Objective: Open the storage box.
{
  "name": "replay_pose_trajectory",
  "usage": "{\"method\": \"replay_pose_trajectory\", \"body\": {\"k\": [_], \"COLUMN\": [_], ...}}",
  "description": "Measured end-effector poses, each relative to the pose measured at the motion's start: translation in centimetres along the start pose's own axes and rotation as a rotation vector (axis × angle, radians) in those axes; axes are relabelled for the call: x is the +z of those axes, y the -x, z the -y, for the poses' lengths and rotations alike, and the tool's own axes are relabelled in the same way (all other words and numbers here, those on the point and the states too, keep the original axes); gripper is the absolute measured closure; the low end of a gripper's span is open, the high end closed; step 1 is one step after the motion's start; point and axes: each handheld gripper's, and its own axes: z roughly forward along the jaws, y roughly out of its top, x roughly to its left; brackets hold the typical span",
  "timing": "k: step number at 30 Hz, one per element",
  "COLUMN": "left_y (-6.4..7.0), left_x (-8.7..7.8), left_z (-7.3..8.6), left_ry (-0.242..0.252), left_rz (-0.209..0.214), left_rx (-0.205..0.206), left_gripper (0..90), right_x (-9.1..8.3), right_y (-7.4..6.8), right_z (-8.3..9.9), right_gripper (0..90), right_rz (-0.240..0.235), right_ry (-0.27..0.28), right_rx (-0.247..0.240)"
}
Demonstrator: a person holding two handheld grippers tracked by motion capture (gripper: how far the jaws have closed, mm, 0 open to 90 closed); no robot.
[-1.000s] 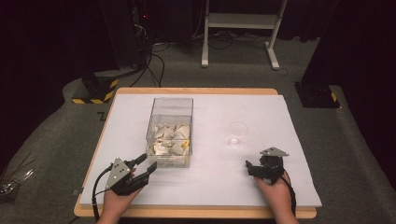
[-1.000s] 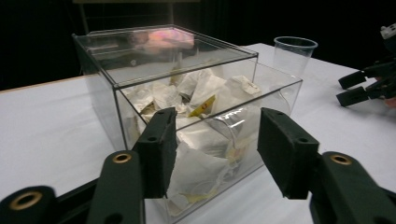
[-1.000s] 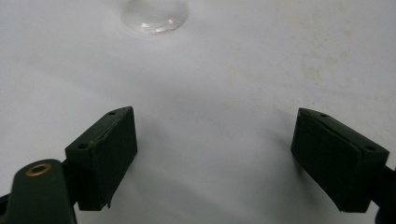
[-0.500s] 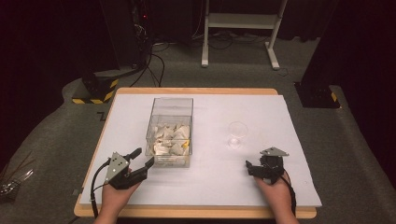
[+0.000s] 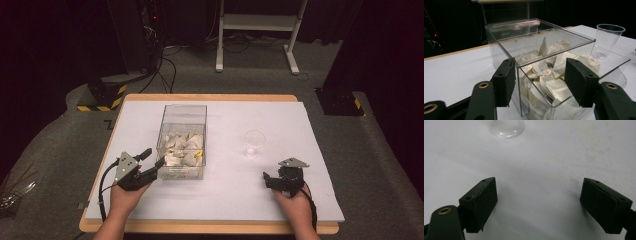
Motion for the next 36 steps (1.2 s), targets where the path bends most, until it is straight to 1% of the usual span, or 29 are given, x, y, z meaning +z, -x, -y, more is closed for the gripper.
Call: {"method": "replay_pose_trajectory", "body": {"k": [2, 3, 5, 7, 10, 12, 15, 17, 20, 21, 23, 25, 26, 28, 29, 31, 34, 36], "left_y": [-0.13, -0.21, -0.27, -0.43, -0.63, -0.66, -0.66, -0.68, -0.53, -0.48, -0.45, -0.50, -0.52, -0.47, -0.49, -0.60, -0.64, -0.59], "left_x": [0.16, 0.22, 0.23, 0.28, 0.26, 0.19, 0.19, 0.19, 0.16, 0.16, 0.23, 0.30, 0.38, 0.52, 0.61, 0.80, 0.97, 1.04], "left_z": [0.03, 0.08, 0.28, 0.40, 0.52, 0.57, 0.62, 0.63, 0.65, 0.64, 0.50, 0.16, 0.04, -0.02, 0.03, 0.12, 0.19, 0.24], "left_ry": [-0.021, -0.027, -0.032, -0.042, -0.038, -0.030, -0.034, -0.037, -0.034, -0.036, -0.052, -0.084, -0.092, -0.096, -0.100, -0.104, -0.104, -0.097], "left_rz": [0.000, 0.004, -0.002, -0.002, 0.007, 0.011, 0.017, 0.021, 0.014, 0.011, 0.016, 0.009, 0.008, -0.008, -0.022, -0.036, -0.055, -0.054], "left_rx": [-0.002, 0.005, 0.005, -0.005, 0.001, -0.011, -0.015, -0.026, -0.027, -0.027, -0.046, -0.061, -0.061, -0.057, -0.060, -0.085, -0.073, -0.064], "left_gripper": [42.3, 42.2, 42.4, 41.8, 42.0, 41.9, 42.5, 43.0, 43.3, 43.4, 43.5, 42.8, 42.9, 42.9, 43.7, 46.1, 50.2, 51.8], "right_x": [0.00, 0.00, 0.00, 0.00, 0.00, 0.00, 0.00, 0.00, 0.00, 0.00, 0.00, 0.00, 0.00, 0.00, 0.00, 0.00, 0.00, 0.00], "right_y": [-0.01, 0.00, 0.00, -0.01, 0.00, -0.01, -0.01, 0.00, -0.01, -0.01, 0.00, -0.01, -0.01, -0.01, -0.01, -0.01, -0.01, -0.01], "right_z": [0.00, 0.00, 0.00, 0.00, 0.00, 0.00, 0.00, 0.00, 0.00, 0.00, 0.00, 0.00, 0.00, 0.00, 0.00, 0.00, 0.00, 0.00], "right_gripper": [14.0, 14.0, 14.0, 14.0, 14.0, 14.0, 14.0, 14.0, 14.0, 14.0, 14.0, 14.0, 14.0, 14.0, 14.0, 14.0, 14.0, 14.0], "right_rz": [0.000, 0.000, 0.000, 0.000, 0.001, 0.001, 0.000, 0.000, 0.000, 0.000, 0.000, 0.000, 0.000, 0.001, 0.001, 0.001, 0.001, 0.001], "right_ry": [0.000, 0.000, 0.000, 0.000, 0.000, 0.000, 0.000, 0.000, 0.000, 0.000, 0.000, 0.000, 0.000, 0.000, 0.000, 0.000, 0.000, 0.000], "right_rx": [0.000, 0.000, 0.000, 0.000, 0.000, 0.000, 0.000, 0.000, 0.000, 0.000, -0.001, 0.000, 0.000, 0.000, 0.000, -0.001, 0.000, 0.000]}}
